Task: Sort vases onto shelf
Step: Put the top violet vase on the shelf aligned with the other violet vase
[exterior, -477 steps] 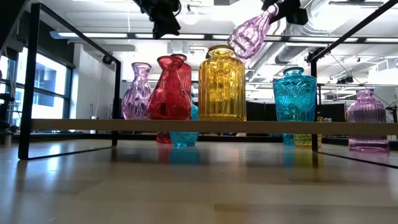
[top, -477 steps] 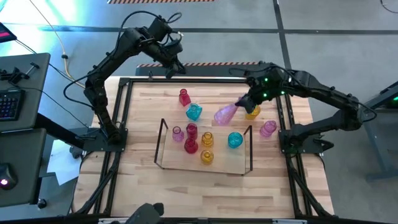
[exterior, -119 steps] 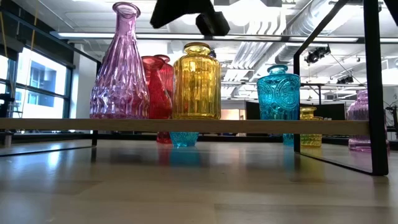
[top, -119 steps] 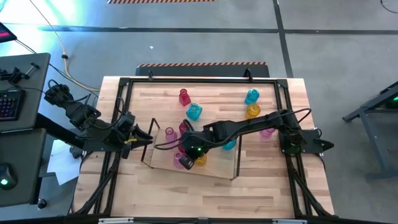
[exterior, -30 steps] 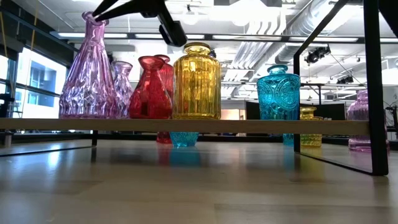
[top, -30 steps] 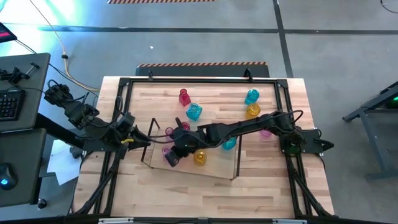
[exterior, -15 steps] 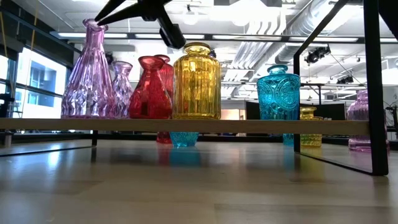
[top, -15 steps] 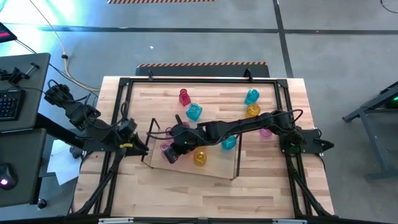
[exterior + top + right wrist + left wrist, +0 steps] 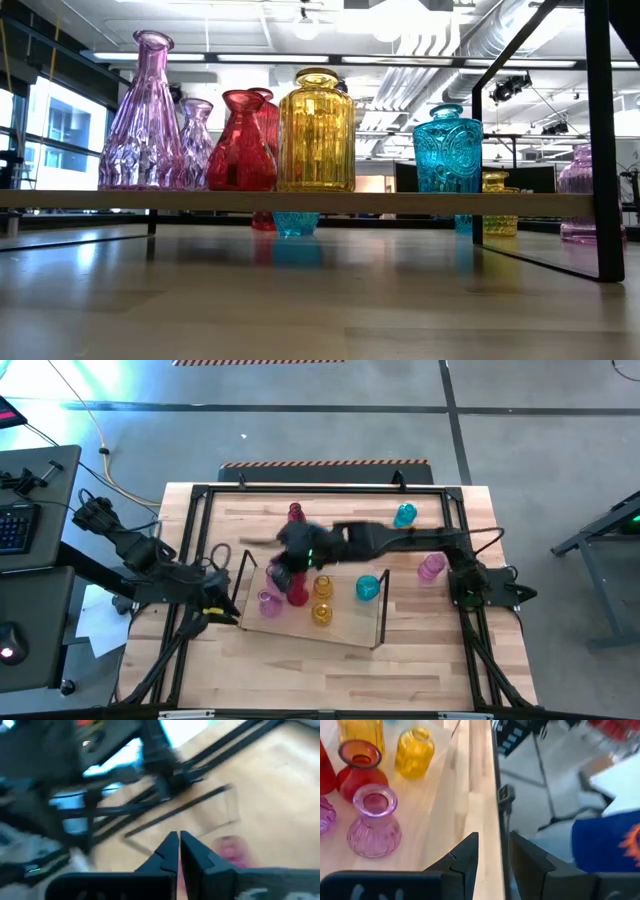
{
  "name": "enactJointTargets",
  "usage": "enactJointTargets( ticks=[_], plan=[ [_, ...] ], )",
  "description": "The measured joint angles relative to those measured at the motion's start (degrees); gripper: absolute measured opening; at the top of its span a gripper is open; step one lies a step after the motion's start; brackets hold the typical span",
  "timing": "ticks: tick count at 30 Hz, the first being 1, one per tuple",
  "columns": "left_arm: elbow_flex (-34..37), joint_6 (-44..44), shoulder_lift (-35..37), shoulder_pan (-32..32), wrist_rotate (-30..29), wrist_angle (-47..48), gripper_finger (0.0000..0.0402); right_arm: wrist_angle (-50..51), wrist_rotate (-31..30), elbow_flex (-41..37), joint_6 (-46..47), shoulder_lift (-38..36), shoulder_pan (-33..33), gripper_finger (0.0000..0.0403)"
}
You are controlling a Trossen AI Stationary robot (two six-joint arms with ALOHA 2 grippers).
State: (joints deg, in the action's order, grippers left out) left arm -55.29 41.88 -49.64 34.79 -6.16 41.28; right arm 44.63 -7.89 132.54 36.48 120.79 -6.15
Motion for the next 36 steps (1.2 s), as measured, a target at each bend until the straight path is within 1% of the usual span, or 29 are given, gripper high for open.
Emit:
enactJointTargets(
  ticks=[6,9,16,23,30,36],
  plan=[
    [0.0,-4.5,-6.4,-2.2,1.6,1.7,0.0099,1.0,-0.7,-0.1,-7.8,-2.2,4.3,0.0000],
    [0.0,-5.9,-10.5,-4.0,1.8,1.8,0.0099,2.4,0.3,-0.1,-11.9,-2.5,5.8,0.0000],
    [0.0,-6.6,-17.1,-8.2,4.0,2.1,0.0099,7.9,1.5,-0.1,-18.3,-4.0,7.9,0.0000],
    [0.0,-7.5,-19.5,-11.9,4.1,1.8,0.0099,9.1,1.7,-0.1,-22.0,-6.0,8.4,0.0000],
    [0.0,-9.1,-19.8,-14.5,5.5,1.6,0.0099,9.3,1.6,-0.1,-23.0,-7.4,9.2,0.0000],
    [0.0,-11.0,-19.8,-16.4,5.6,1.8,0.0099,9.1,1.4,-0.1,-23.1,-7.8,9.5,0.0000]
  ],
)
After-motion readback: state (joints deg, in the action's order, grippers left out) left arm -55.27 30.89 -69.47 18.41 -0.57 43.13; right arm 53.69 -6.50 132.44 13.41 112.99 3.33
